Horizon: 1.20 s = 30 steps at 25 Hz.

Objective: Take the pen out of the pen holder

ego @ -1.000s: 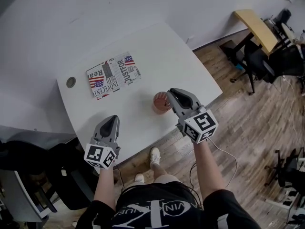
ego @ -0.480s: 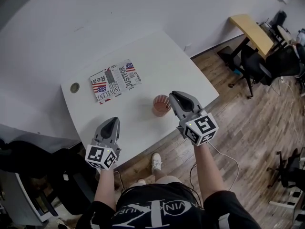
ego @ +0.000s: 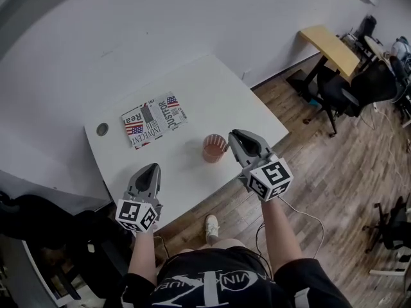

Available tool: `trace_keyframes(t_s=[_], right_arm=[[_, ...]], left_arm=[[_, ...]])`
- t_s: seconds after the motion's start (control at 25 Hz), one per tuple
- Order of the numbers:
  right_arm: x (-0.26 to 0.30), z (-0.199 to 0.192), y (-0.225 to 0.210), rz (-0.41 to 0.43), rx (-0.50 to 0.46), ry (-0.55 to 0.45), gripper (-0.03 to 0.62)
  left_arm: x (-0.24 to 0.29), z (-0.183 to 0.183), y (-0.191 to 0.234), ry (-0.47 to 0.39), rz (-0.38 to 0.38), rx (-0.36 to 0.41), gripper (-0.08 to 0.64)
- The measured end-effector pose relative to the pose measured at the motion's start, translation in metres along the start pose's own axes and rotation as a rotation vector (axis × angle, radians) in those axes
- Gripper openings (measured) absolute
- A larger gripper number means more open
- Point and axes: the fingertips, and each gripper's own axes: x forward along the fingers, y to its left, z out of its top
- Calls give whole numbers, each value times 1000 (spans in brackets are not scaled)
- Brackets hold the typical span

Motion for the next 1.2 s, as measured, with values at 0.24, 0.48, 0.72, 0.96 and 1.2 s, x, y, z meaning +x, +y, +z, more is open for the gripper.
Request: trace_keyframes(t_s=[0.24, 0.48, 0.72, 0.96, 1.2], right_arm=[[-15, 4, 1, -24, -12, 1, 49], [-30, 4, 3, -47, -8, -5, 49], [-39, -4, 4, -62, 3, -5, 49], [-45, -14, 1, -85, 16, -7, 49], [-50, -25, 4, -101, 19, 7, 49]], left_arm=[[-5, 10, -5, -16, -13, 9, 14], [-12, 24, -7, -40, 0, 18, 13], [-21, 29, -4, -57, 25, 19, 12], [-29, 28, 4, -71, 56, 25, 12], [-35, 26, 9, -71, 67, 27, 12]])
